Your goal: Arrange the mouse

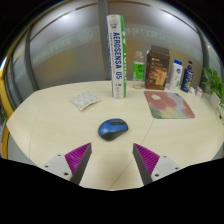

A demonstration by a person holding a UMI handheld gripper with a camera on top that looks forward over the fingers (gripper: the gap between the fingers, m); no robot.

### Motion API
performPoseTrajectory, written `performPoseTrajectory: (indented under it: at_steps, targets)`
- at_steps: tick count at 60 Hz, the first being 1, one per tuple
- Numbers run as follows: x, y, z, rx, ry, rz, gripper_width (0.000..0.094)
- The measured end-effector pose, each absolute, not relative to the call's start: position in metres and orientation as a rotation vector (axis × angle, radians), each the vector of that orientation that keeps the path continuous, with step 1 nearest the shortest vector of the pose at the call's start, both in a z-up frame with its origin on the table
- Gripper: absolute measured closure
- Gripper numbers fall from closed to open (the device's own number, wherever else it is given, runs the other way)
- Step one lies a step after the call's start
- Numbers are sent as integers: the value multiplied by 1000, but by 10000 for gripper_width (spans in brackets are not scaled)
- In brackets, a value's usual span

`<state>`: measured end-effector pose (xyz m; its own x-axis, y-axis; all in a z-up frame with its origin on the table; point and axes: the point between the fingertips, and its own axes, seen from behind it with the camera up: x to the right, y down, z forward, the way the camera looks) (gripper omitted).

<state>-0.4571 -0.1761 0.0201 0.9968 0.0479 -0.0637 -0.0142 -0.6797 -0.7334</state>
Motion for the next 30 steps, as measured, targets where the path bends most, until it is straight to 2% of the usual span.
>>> performPoseTrajectory:
  at_steps: [13, 30]
  targets:
    - [-481, -121, -11, -2362, 25, 80, 86]
    - [-490, -72, -10, -2353, 33, 36, 114]
